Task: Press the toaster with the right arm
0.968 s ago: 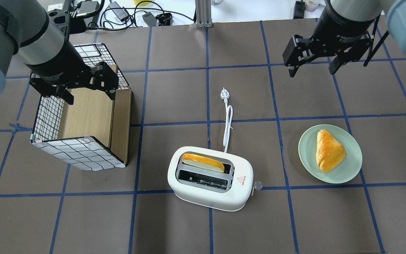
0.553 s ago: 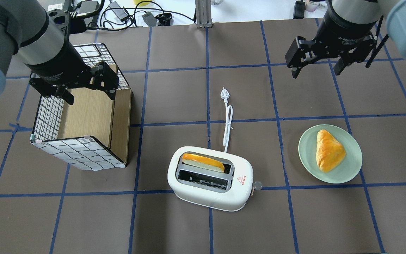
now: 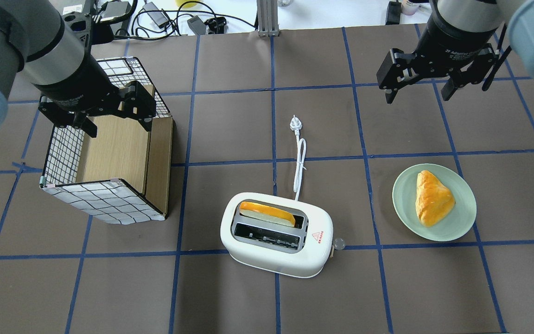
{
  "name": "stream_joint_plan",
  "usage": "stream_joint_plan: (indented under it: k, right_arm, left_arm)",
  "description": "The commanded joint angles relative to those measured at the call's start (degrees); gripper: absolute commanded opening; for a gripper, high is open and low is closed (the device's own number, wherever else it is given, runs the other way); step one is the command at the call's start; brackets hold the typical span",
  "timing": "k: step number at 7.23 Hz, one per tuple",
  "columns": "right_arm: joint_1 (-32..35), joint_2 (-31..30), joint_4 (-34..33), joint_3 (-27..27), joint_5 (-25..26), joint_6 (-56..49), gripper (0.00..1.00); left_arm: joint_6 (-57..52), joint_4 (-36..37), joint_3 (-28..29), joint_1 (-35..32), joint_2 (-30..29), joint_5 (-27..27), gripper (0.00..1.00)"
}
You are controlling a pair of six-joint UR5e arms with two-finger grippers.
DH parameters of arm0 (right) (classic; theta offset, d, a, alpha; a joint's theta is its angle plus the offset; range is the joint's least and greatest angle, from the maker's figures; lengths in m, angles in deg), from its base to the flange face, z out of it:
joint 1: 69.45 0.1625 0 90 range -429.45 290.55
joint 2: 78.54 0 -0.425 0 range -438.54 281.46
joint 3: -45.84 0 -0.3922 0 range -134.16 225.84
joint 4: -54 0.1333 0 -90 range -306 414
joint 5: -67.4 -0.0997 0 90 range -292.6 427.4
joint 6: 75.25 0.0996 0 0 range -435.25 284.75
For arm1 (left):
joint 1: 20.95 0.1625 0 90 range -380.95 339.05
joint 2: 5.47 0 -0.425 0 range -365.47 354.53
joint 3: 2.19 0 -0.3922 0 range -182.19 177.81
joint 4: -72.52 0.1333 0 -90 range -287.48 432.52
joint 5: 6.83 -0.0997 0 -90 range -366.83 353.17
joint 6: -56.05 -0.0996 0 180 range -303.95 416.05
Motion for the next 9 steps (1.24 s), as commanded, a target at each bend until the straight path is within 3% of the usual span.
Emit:
stream_joint_plan:
  k: [1, 9]
  right_arm:
    - [0.0, 0.1, -0.1, 0.1, 0.1, 0.0, 1.00]
    - [-0.5, 0.0, 0.0, 0.1, -0.6, -1.4, 1.00]
  left_arm:
    - [0.0, -0.1, 0.0, 0.0, 0.0, 0.0, 1.00]
    - [0.0, -0.1, 0.0, 0.0, 0.0, 0.0, 1.00]
